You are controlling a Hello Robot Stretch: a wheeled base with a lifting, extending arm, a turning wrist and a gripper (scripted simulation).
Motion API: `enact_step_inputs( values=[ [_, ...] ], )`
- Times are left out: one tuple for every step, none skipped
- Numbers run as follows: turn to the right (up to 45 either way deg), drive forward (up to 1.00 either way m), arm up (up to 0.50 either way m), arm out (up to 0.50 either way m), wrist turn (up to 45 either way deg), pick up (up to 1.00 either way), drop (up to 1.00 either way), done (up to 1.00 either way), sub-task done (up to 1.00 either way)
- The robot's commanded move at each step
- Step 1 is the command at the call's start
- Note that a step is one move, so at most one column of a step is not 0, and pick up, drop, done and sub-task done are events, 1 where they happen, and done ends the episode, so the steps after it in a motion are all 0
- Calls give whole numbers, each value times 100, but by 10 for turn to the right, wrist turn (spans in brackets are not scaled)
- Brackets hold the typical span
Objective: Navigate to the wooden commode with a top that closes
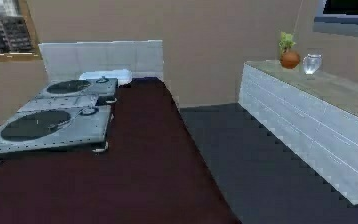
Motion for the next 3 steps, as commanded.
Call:
enact_step_inputs(
  values=[
    [-450,0,0,0,0,0,0,0,0],
    [-450,0,0,0,0,0,0,0,0],
    [-240,0,0,0,0,0,0,0,0]
  ],
)
